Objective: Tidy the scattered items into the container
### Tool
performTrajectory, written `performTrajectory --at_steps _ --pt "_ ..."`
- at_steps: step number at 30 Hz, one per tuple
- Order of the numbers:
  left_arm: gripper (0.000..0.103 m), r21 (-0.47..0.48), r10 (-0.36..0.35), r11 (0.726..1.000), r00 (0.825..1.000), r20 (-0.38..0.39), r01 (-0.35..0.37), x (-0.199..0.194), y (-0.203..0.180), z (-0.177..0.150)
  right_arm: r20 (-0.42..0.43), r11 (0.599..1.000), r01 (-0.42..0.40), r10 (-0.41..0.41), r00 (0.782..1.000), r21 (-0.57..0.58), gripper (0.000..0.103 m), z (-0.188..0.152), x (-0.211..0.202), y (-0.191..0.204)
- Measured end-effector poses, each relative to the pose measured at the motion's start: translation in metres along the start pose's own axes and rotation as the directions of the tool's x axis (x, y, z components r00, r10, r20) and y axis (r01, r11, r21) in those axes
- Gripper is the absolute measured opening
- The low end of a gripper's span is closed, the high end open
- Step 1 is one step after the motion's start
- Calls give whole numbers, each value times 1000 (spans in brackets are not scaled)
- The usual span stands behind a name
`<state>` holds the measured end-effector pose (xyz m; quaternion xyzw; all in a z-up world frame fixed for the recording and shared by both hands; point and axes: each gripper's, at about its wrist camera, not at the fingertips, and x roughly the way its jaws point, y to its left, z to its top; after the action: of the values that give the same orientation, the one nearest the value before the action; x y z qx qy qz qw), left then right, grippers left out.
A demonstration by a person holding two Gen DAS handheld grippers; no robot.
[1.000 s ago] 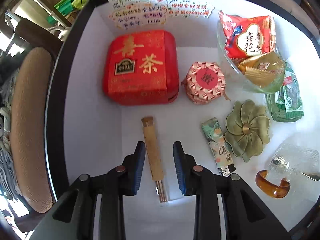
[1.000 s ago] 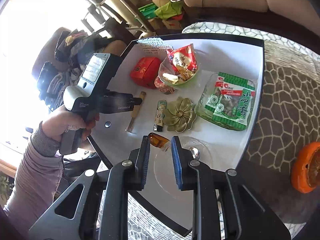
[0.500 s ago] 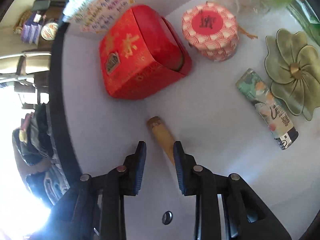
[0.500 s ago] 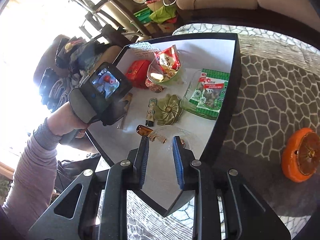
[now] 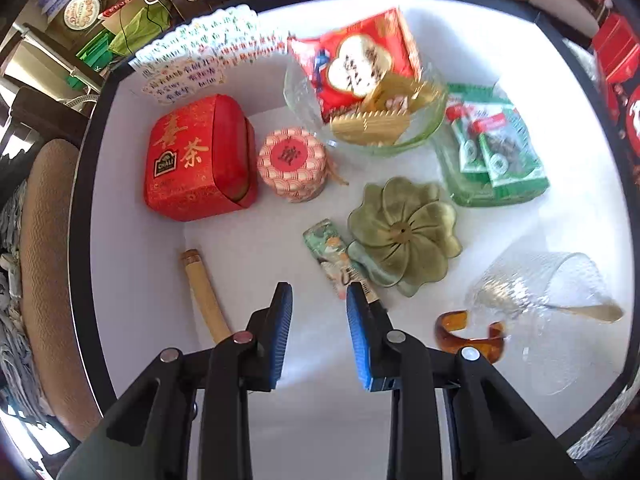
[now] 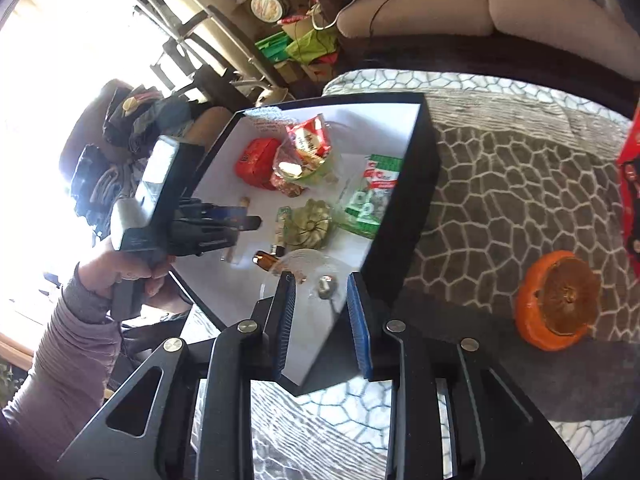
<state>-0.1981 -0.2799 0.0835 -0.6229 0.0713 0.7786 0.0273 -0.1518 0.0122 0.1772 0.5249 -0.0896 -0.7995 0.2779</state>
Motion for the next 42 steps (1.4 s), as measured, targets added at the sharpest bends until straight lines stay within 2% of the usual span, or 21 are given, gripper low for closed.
performTrajectory --at_steps 3,5,7,9,11,12,15,16,20,23,24,26,28,30,34,37,40,42 --pt "30 17 -85 996 988 131 84 -40 -22 -10 22 993 112 -113 993 32 30 -7 -21 -32" --pt "36 55 -158 987 963 217 149 -65 -50 -16 32 984 160 -163 986 74 31 -14 -33 -55" --pt "60 96 -240 970 930 278 221 -78 -83 -22 41 976 183 -189 981 118 35 -20 -43 -78" --pt "66 146 -290 956 898 332 254 -86 -120 -16 35 966 201 -210 977 162 43 -28 -48 -99" --pt "67 194 -319 945 875 363 264 -94 -156 -14 39 958 205 -217 975 200 49 -34 -52 -118" --pt "67 208 -340 937 867 365 280 -92 -162 -12 45 955 202 -216 975 220 51 -36 -52 -127" --pt "67 199 -393 918 848 356 342 -90 -204 -14 64 948 210 -231 971 237 49 -35 -46 -144" --pt "67 197 -398 916 845 356 349 -86 -215 -15 72 950 223 -243 967 216 44 -33 -42 -145" --pt "67 189 -349 936 860 373 297 -62 -251 -31 72 951 292 -300 951 103 30 -26 -14 -136" --pt "67 186 -302 951 863 406 246 -46 -267 -38 69 940 339 -340 938 35 21 -27 7 -132" --pt "67 180 -289 955 867 407 234 -39 -270 -37 65 934 358 -358 932 17 17 -27 13 -132" --pt "67 157 -262 964 883 390 216 -24 -272 -35 91 919 393 -389 917 -28 14 -29 16 -128" --pt "67 137 -253 967 893 373 216 -13 -272 -31 108 915 400 -393 913 -46 8 -29 16 -125" --pt "67 118 -255 967 893 370 227 -6 -271 -26 112 921 388 -383 917 -26 8 -29 13 -127" --pt "67 92 -252 968 894 371 235 0 -271 -17 130 953 292 -301 945 81 8 -30 -6 -145" --pt "67 93 -242 970 890 385 224 -3 -274 -12 140 939 332 -342 929 89 8 -36 -25 -152" --pt "67 94 -242 970 887 394 223 -5 -278 -8 136 930 346 -361 923 126 8 -48 -42 -168" --pt "67 92 -238 971 887 396 220 -6 -280 -6 113 909 392 -408 906 140 8 -57 -47 -180"
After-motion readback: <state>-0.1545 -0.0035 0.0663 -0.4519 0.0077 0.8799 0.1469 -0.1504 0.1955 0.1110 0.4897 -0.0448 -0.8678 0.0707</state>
